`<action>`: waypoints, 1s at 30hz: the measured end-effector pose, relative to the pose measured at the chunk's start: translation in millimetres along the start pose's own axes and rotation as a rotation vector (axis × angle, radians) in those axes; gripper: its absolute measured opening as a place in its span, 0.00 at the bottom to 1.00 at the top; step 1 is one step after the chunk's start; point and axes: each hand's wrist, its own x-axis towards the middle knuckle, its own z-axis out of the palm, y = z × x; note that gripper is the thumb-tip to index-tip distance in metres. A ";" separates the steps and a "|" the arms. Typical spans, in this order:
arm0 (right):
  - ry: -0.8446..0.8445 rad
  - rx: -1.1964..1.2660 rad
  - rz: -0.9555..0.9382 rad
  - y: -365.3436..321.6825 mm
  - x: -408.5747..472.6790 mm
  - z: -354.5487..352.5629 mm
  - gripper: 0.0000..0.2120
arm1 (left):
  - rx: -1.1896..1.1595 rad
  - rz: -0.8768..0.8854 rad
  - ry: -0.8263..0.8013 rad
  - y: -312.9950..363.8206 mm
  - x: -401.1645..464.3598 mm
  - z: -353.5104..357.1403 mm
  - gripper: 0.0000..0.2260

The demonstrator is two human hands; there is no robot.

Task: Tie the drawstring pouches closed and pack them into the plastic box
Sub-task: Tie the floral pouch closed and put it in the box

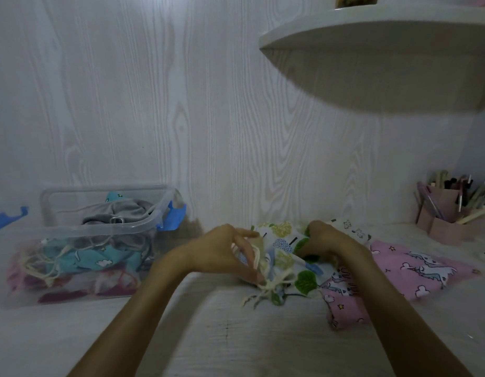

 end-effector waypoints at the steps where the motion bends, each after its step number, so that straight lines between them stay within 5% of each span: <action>1: -0.011 0.015 -0.020 0.2 1.9 1.5 0.20 | -0.026 0.017 -0.056 0.7 1.0 5.2 0.07; 4: -0.020 0.115 -0.135 1.3 -1.5 -3.2 0.08 | -0.034 0.056 -0.033 4.4 4.1 15.8 0.05; 7: -0.027 0.289 -0.376 -6.0 -15.5 -14.3 0.04 | 0.031 0.019 0.199 10.4 1.3 -0.8 0.08; 10: -0.224 0.344 -0.493 -23.2 -32.1 -21.5 0.11 | 0.089 -0.012 0.411 4.8 -3.0 -20.0 0.11; 14: -0.611 0.051 -0.539 -41.7 -50.2 -16.0 0.25 | 0.326 -0.107 0.325 -8.3 1.6 -7.2 0.23; 17: -0.561 -0.013 -0.533 -46.3 -48.3 -6.9 0.29 | 0.316 -0.085 0.259 -15.8 5.8 -6.4 0.39; 20: -0.294 -0.075 -0.414 -43.9 -29.5 11.5 0.48 | 0.310 -0.147 0.146 -20.7 7.7 -9.1 0.51; 23: -0.093 0.003 -0.328 -42.7 -16.4 24.6 0.58 | 0.252 -0.192 -0.062 -16.8 12.6 -9.3 0.39; 26: -0.184 0.099 -0.310 -41.1 -10.0 31.6 0.58 | 0.224 -0.216 -0.041 -15.8 11.4 -8.6 0.30; 28: -0.169 0.091 -0.368 -41.3 -17.2 36.9 0.53 | 0.193 -0.199 0.053 -21.3 7.2 -2.6 0.26; 30: -0.100 0.065 -0.459 -43.2 -28.9 43.9 0.36 | 0.165 -0.178 0.159 -25.9 -1.8 5.8 0.21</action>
